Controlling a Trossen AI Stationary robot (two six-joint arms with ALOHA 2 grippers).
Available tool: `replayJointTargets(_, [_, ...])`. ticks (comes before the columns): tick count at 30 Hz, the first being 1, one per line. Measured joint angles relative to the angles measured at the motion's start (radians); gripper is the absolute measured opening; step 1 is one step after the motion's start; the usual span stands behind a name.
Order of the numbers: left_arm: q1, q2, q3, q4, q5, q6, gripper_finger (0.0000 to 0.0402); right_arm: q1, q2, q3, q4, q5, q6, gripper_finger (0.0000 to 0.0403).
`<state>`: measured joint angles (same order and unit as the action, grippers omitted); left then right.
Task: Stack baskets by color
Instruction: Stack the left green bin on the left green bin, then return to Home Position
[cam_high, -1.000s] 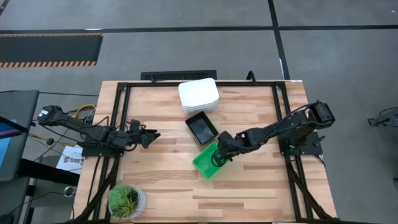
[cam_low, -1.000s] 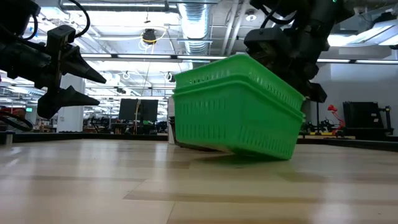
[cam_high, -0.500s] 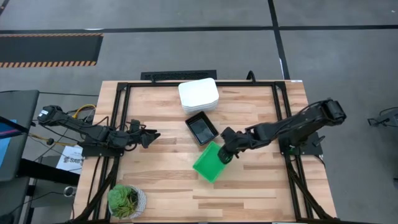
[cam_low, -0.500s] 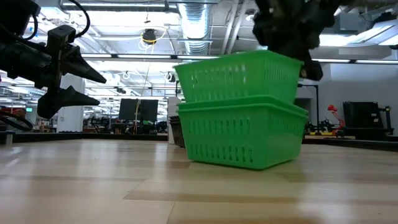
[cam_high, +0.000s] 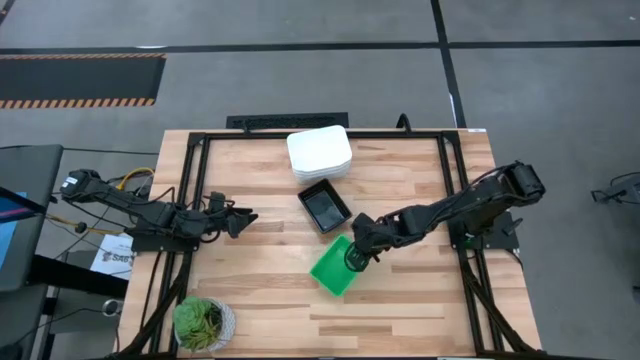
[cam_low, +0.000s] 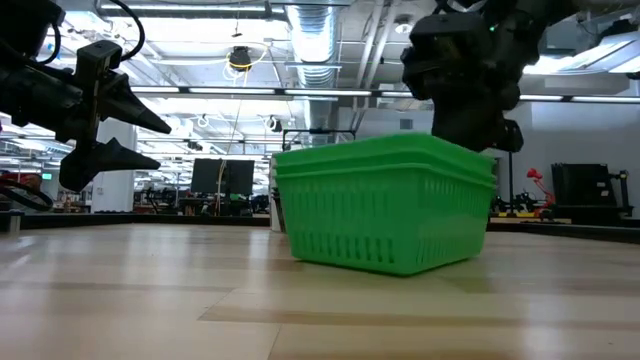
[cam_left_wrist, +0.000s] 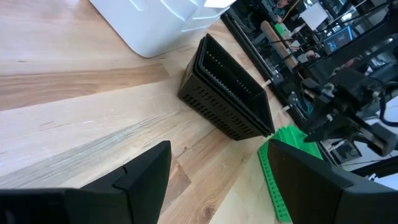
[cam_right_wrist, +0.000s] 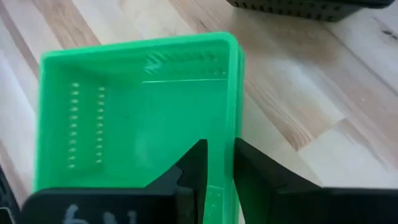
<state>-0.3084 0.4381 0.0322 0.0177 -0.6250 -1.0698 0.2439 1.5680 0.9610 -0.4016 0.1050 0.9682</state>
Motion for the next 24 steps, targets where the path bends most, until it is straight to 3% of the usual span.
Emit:
replayJointTargets(5, [0.000,0.000,0.000,0.000,-0.005,0.000,0.0256,-0.001,0.026,0.001,0.003,-0.006,-0.001,0.0114])
replayJointTargets(16, [0.000,0.000,0.000,0.000,-0.010,0.001,0.0256,-0.003,0.016,0.002,0.001,-0.013,-0.001,0.0208])
replayJointTargets(24, [0.000,0.000,0.000,0.018,-0.015,0.001,0.0256,-0.011,-0.026,0.073,-0.046,-0.040,-0.054,0.0222])
